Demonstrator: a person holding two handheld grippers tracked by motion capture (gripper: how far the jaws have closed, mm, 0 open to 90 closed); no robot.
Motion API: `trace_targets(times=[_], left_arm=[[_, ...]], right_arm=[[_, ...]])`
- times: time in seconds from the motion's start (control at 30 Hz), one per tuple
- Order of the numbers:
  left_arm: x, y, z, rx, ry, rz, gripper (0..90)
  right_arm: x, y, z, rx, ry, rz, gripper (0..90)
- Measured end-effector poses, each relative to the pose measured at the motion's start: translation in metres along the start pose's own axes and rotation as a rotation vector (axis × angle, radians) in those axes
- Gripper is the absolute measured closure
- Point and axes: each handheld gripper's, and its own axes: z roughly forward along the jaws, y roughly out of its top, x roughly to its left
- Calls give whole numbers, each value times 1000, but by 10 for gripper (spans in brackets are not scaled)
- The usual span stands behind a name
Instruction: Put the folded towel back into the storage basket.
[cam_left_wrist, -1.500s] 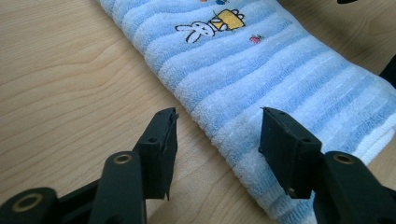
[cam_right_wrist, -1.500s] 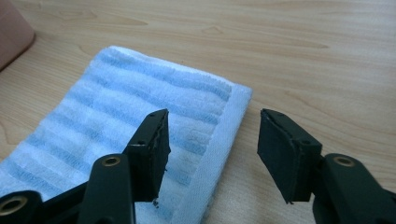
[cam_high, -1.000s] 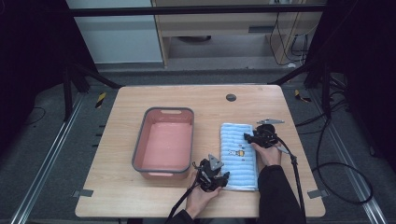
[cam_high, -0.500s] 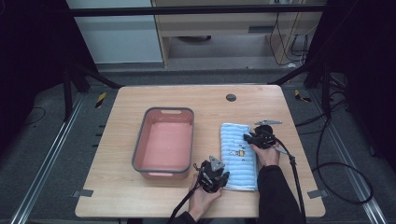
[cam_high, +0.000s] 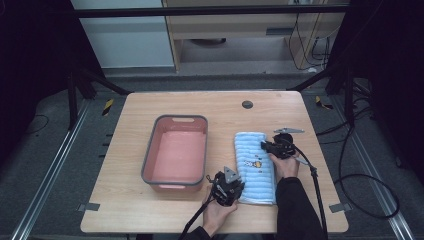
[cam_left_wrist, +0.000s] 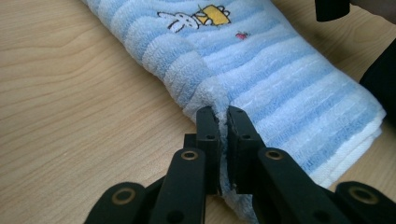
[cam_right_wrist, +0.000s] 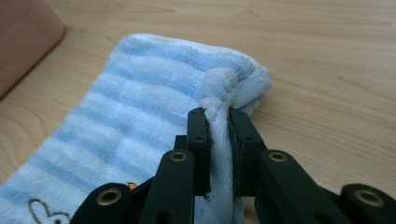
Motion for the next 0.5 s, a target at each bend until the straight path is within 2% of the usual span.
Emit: trace_targets(times=[0.2,0.23,0.27,0.3,0.4,0.43,0.5], left_arm=[[2,4,-10,-33,-21,-6,849],[2,5,-13,-42,-20,-8,849],[2,7,-16,-51,-21,-4,849],[3,11,-23,-61,-17,4,849],[4,15,-29,-72,-16,7,849],[4,19,-35,-84,-12,15,849],[3,21,-40,-98,-9,26,849]], right_arm=[[6,7,-14,-38,4,-14,807],[7,10,-20,-59,-1,-20,807],[7,10,-20,-59,-1,-20,807],[9,14,-27,-86,1,-18,807],[12,16,-33,-98,1,-16,806],[15,20,-39,-108,-9,-40,806],[20,24,-44,-129,-2,-47,805]])
